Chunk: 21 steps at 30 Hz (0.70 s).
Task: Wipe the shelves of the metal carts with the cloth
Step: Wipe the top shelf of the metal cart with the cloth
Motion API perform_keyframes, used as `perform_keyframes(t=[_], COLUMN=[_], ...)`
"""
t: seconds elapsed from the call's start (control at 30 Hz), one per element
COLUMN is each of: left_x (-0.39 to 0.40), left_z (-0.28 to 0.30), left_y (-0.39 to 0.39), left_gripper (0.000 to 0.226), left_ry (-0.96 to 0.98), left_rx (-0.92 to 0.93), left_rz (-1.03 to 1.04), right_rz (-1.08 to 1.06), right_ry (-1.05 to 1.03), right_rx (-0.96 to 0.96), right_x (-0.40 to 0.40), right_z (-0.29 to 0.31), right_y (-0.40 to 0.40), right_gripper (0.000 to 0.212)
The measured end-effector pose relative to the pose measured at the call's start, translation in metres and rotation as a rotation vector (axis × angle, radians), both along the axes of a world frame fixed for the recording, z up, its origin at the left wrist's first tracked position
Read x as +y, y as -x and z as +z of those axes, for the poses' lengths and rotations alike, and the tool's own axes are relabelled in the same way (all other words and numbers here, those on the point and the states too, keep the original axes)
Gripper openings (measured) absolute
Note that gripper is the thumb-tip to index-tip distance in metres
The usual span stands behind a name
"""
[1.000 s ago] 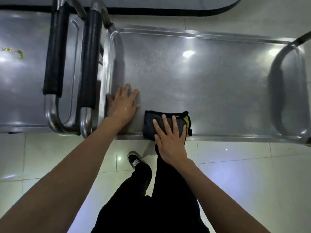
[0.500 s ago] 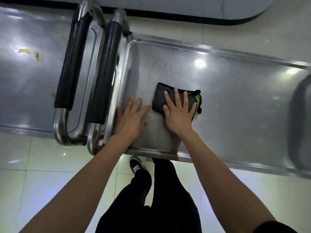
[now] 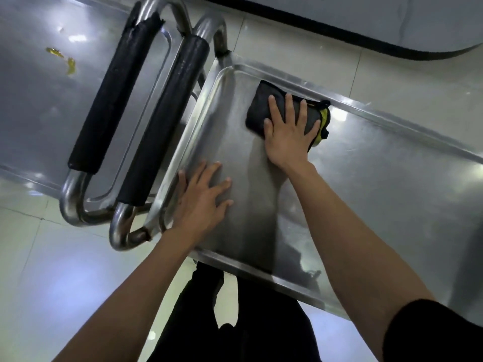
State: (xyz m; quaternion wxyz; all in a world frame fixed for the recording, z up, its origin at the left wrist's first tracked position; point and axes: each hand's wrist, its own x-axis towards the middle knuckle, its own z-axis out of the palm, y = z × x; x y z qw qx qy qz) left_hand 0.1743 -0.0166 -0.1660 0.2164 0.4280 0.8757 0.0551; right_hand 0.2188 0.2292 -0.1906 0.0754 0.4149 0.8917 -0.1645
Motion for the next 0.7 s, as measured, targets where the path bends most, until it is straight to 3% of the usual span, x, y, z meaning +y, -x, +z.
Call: perform_keyframes(t=[0.33,0.53,0.7], left_x=[-0.011,-0.052,-0.074], left_z=[0.005,0.005,0.009], left_y=[-0.028,-0.073,-0.104], left_gripper=[0.054,0.041,0.035], left_ry=[0.079,-0.079,-0.096], left_rx=[0.039,0.130,0.151], left_rz=[0.051,0.143,0.239], right_rz=[0.057,0.175,0.360], right_ry=[0.051,0.026,-0.022], right_rx=[-0.024,-0.095,-0.099], right_x=[-0.045,-0.088,-0.111], right_z=[0.021,0.033,0.039], right_y=[-0.032,-0.068,-0.088], right_gripper=[0.058,0.056,0.056])
